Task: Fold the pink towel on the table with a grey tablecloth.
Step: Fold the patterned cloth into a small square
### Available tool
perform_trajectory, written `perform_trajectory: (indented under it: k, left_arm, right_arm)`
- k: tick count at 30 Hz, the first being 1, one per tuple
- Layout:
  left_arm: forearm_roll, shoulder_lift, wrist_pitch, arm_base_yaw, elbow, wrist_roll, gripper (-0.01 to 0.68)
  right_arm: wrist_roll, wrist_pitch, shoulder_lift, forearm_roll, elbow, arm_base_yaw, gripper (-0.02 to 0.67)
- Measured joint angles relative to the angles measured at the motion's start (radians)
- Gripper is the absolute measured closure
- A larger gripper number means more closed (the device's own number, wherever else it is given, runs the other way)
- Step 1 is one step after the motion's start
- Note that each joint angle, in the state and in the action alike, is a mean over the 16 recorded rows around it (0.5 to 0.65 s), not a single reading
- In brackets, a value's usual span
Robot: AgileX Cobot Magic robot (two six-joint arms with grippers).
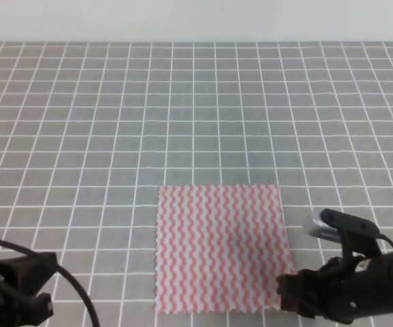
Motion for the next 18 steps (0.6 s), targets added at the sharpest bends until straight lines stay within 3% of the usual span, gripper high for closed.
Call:
perform_trajectory:
  k: [18]
  left_arm:
    - [-0.016, 0.0, 0.005, 0.0, 0.0, 0.021, 0.675]
  right_arm:
    - [-0.013, 0.019, 0.046, -0.035, -0.03, 0.0, 0.419]
